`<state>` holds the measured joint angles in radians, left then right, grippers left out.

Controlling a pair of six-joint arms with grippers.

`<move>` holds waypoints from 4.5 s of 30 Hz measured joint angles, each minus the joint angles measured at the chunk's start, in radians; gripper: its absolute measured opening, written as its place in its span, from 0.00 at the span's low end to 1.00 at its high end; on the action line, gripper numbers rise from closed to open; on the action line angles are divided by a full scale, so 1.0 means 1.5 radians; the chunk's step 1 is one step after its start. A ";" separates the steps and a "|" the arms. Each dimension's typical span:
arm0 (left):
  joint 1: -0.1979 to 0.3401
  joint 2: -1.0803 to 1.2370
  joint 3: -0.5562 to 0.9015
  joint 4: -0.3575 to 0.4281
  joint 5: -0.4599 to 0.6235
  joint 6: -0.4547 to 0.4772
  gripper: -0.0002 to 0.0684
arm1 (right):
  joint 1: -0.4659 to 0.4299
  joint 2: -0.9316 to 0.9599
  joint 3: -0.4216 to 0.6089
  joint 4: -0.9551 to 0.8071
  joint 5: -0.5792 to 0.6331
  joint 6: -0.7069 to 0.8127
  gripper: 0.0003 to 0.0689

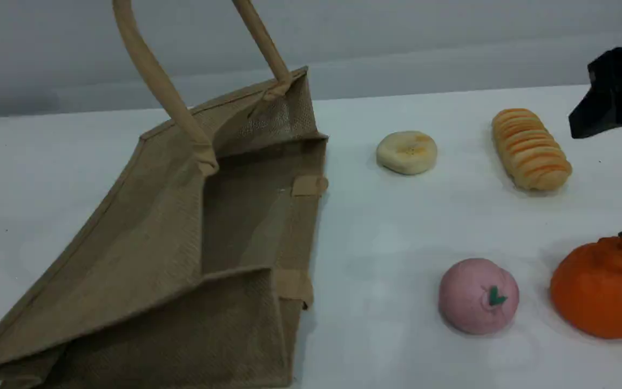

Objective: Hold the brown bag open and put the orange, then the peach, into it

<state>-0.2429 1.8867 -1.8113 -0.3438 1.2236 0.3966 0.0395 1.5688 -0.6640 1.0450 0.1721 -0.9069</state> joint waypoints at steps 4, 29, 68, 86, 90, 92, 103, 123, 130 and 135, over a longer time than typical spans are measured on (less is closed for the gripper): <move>0.000 -0.021 -0.004 0.001 0.002 0.027 0.12 | 0.000 0.000 0.026 -0.002 -0.028 0.000 0.63; 0.000 -0.071 -0.004 -0.142 -0.001 0.115 0.12 | 0.000 0.088 0.039 0.005 -0.084 0.006 0.63; 0.000 -0.071 -0.004 -0.138 -0.002 0.114 0.12 | 0.000 0.086 0.039 -0.003 0.050 0.003 0.04; 0.000 -0.071 -0.004 -0.138 -0.002 0.116 0.12 | 0.001 -0.126 0.039 0.370 0.318 -0.254 0.04; 0.000 -0.071 -0.004 -0.139 -0.002 0.116 0.12 | 0.034 -0.122 0.038 0.455 0.338 -0.340 0.04; 0.000 -0.071 -0.004 -0.139 -0.002 0.116 0.12 | 0.059 -0.110 0.033 0.465 0.322 -0.360 0.04; 0.000 -0.071 -0.004 -0.139 -0.002 0.116 0.12 | 0.198 -0.003 -0.080 0.468 0.256 -0.348 0.04; 0.000 -0.071 -0.004 -0.139 -0.002 0.115 0.12 | 0.304 0.223 -0.252 0.468 0.190 -0.357 0.04; 0.000 -0.071 -0.004 -0.139 -0.002 0.115 0.12 | 0.321 0.304 -0.314 0.466 0.223 -0.359 0.06; 0.000 -0.071 -0.004 -0.139 -0.002 0.115 0.12 | 0.321 0.302 -0.314 0.467 0.241 -0.358 0.27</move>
<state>-0.2429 1.7807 -1.8177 -0.5528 1.2211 0.5688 0.5204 2.0222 -1.1349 1.7452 0.5332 -1.4436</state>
